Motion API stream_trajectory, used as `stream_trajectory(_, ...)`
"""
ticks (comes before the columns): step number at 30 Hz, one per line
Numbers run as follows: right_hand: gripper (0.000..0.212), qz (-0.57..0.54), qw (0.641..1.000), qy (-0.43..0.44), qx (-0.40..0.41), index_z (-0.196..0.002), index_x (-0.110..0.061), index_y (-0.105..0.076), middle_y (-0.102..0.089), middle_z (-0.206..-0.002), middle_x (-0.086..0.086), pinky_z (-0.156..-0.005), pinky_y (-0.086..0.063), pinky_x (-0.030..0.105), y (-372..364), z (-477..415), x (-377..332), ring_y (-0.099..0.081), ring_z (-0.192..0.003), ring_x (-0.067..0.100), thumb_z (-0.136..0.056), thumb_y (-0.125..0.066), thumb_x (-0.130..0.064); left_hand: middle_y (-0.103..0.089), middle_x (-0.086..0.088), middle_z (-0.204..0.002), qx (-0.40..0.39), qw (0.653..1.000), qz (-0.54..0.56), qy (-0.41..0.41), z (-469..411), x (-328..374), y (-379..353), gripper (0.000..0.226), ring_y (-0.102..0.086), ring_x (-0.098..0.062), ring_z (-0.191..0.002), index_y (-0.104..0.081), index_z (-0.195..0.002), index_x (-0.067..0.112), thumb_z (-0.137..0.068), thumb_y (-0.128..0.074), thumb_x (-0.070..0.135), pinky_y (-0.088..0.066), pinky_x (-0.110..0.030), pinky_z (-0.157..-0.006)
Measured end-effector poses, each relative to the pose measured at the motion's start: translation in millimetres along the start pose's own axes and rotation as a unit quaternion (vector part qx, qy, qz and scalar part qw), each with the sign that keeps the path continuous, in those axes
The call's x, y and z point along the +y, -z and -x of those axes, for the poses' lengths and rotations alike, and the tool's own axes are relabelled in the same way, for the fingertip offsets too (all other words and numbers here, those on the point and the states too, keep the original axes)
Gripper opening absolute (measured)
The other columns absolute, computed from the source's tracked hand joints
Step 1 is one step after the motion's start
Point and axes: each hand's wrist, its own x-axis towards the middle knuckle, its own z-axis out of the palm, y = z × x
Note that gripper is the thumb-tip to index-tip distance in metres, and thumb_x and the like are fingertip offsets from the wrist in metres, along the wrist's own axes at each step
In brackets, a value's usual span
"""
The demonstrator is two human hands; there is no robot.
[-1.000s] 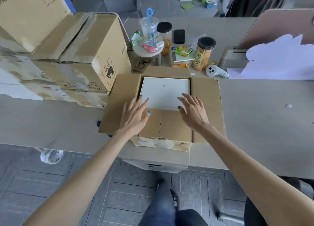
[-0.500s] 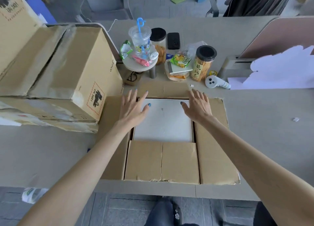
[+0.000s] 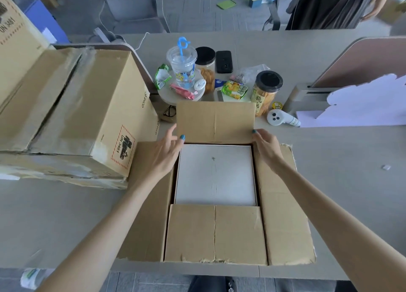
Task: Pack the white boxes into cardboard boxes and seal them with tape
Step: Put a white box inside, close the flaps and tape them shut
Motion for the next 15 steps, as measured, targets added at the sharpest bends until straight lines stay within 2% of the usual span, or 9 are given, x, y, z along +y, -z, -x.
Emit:
stream_trajectory(2, 0.036, -0.026, 1.0, -0.003, -0.005, -0.095, 0.009, -0.06, -0.063, -0.083, 0.019, -0.065, -0.035, 0.029, 3.6, -2.0, 2.6, -0.052, -0.077, 0.018, -0.103, -0.044, -0.022, -0.048, 0.011, -0.131, -0.019, 0.999, 0.045, 0.008, 2.7, 0.6, 5.6, 0.07, -0.044, -0.009, -0.126, -0.023, -0.154, 0.033, -0.092, -0.032, 0.066, -0.03, -0.029, -0.104)
stream_trajectory(4, 0.034, -0.056, 0.998, -0.017, -0.014, -0.091, 0.005, -0.064, -0.069, -0.085, 0.011, -0.074, -0.045, 0.024, 7.9, -0.9, 0.0, -0.061, -0.081, 0.015, -0.103, -0.043, -0.019, -0.045, 0.008, -0.139, -0.023, 0.998, 0.046, 0.02, 7.3, 4.5, 11.3, 0.052, -0.039, -0.005, -0.129, -0.03, -0.151, 0.025, -0.106, -0.026, 0.049, -0.025, -0.018, -0.1)
stream_trajectory(6, 0.039, -0.064, 0.998, -0.015, -0.025, -0.093, 0.01, -0.066, -0.07, -0.089, 0.01, -0.083, -0.05, 0.025, 13.2, -2.1, -0.5, -0.064, -0.084, 0.017, -0.103, -0.045, -0.021, -0.051, 0.01, -0.131, -0.013, 0.998, 0.042, 0.034, 8.7, 5.0, 16.8, 0.054, -0.04, -0.001, -0.124, -0.047, -0.142, 0.014, -0.107, -0.019, 0.044, -0.027, -0.008, -0.093)
stream_trajectory(8, 0.041, -0.044, 0.998, -0.001, -0.051, -0.092, 0.015, -0.066, -0.064, -0.083, 0.005, -0.07, -0.044, 0.012, 20.5, -1.2, -3.2, -0.06, -0.073, 0.009, -0.102, -0.049, -0.021, -0.059, 0.016, -0.121, -0.016, 0.999, 0.047, 0.018, 8.3, 0.8, 22.7, 0.062, -0.047, 0.007, -0.116, -0.064, -0.125, 0.016, -0.103, -0.019, 0.053, -0.027, 0.002, -0.086)
stream_trajectory(9, 0.033, -0.029, 0.997, 0.008, -0.075, -0.091, 0.012, -0.068, -0.065, -0.083, 0.005, -0.067, -0.042, 0.009, 23.2, 0.8, -6.5, -0.061, -0.07, 0.004, -0.099, -0.055, -0.017, -0.062, 0.02, -0.117, -0.03, 0.999, 0.039, -0.003, 8.0, -2.7, 25.4, 0.058, -0.05, 0.012, -0.115, -0.068, -0.118, 0.021, -0.102, -0.023, 0.053, -0.028, 0.003, -0.088)
stream_trajectory(11, 0.012, 0.037, 0.991, 0.027, -0.122, -0.098, -0.001, -0.07, -0.07, -0.095, 0.01, -0.078, -0.044, 0.017, 26.2, -0.8, -6.3, -0.067, -0.086, 0.006, -0.09, -0.066, -0.009, -0.061, 0.025, -0.12, -0.058, 0.998, 0.003, -0.019, 6.8, -9.7, 30.0, 0.032, -0.05, 0.01, -0.12, -0.071, -0.11, 0.029, -0.104, -0.042, 0.04, -0.032, -0.007, -0.099)
stream_trajectory(12, 0.018, 0.11, 0.984, 0.031, -0.134, -0.105, -0.007, -0.068, -0.07, -0.104, 0.009, -0.082, -0.044, 0.024, 26.7, -2.8, -4.6, -0.066, -0.098, 0.015, -0.087, -0.07, -0.011, -0.059, 0.022, -0.126, -0.063, 0.997, -0.035, -0.031, 6.1, -14.6, 31.0, 0.021, -0.048, 0.006, -0.125, -0.071, -0.112, 0.029, -0.101, -0.053, 0.032, -0.033, -0.015, -0.105)
stream_trajectory(13, 0.028, 0.21, 0.967, 0.033, -0.139, -0.111, -0.012, -0.066, -0.068, -0.11, 0.006, -0.084, -0.043, 0.028, 26.5, -3.4, -4.4, -0.063, -0.106, 0.022, -0.085, -0.073, -0.02, -0.056, 0.019, -0.134, -0.065, 0.993, -0.082, -0.048, 6.8, -18.8, 31.3, 0.023, -0.045, 0.003, -0.129, -0.069, -0.118, 0.029, -0.097, -0.06, 0.025, -0.032, -0.022, -0.109)
stream_trajectory(15, 0.04, 0.416, 0.9, 0.049, -0.121, -0.112, -0.015, -0.062, -0.064, -0.113, 0.004, -0.085, -0.04, 0.033, 27.8, -2.2, -7.7, -0.058, -0.109, 0.028, -0.085, -0.069, -0.042, -0.046, 0.012, -0.147, -0.064, 0.983, -0.156, -0.077, 10.1, -22.4, 29.0, 0.044, -0.037, -0.005, -0.138, -0.056, -0.136, 0.027, -0.093, -0.065, 0.02, -0.028, -0.033, -0.116)
